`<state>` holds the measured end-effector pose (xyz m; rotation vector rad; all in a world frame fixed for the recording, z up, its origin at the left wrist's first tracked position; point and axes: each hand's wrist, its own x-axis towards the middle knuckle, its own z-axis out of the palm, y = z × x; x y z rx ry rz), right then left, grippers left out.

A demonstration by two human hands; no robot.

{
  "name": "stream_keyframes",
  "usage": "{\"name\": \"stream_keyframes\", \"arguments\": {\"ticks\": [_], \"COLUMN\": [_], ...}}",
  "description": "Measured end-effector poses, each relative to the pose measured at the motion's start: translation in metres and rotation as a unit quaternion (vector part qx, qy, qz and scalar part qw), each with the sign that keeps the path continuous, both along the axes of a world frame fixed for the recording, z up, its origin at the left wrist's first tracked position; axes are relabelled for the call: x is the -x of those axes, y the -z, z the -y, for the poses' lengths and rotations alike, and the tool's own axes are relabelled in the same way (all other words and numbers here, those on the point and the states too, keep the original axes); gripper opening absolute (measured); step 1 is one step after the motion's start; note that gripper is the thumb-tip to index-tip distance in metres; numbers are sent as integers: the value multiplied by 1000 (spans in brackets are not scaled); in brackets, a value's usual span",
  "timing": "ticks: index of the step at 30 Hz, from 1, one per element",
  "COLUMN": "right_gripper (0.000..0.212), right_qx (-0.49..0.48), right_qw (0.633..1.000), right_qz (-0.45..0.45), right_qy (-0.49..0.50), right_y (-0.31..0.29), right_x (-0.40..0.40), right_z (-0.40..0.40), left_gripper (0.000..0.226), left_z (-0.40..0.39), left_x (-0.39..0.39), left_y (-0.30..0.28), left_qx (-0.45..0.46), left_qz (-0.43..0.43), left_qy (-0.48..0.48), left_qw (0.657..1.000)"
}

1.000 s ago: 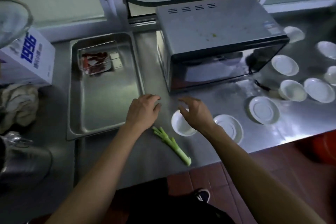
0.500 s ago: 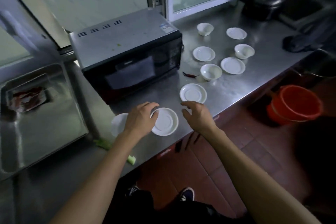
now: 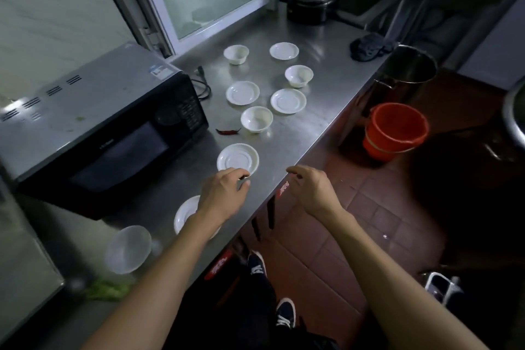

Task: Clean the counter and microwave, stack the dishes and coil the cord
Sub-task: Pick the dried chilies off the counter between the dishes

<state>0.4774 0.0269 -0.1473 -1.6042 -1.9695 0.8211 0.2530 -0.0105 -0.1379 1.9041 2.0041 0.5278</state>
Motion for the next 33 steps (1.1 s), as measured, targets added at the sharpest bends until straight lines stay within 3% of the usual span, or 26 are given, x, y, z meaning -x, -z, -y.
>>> {"name": "stream_keyframes", "arguments": {"ticks": [8,14,20,33], "right_gripper": [29,28,28,27], "right_qx": [14,20,50,72], "right_qw": [999,993,987,987], "right_qz": [32,69,91,75], "right_qy": [-16,-90,-122,-123], "right_y": [12,20,30,44], "right_x": [14,48,85,117], "right_z": [-61,-128,-175,-220], "left_gripper": [30,26,20,32], "left_z": [-74,-141,-183,-256], "left_x": [9,44,87,112], "left_y": [38,71,99,134], "left_qx": [5,5,4,64], "left_qz": [47,99,88,35], "left_qy": [-20,-71,-90,-84], "left_qw": [999,993,992,994]}}
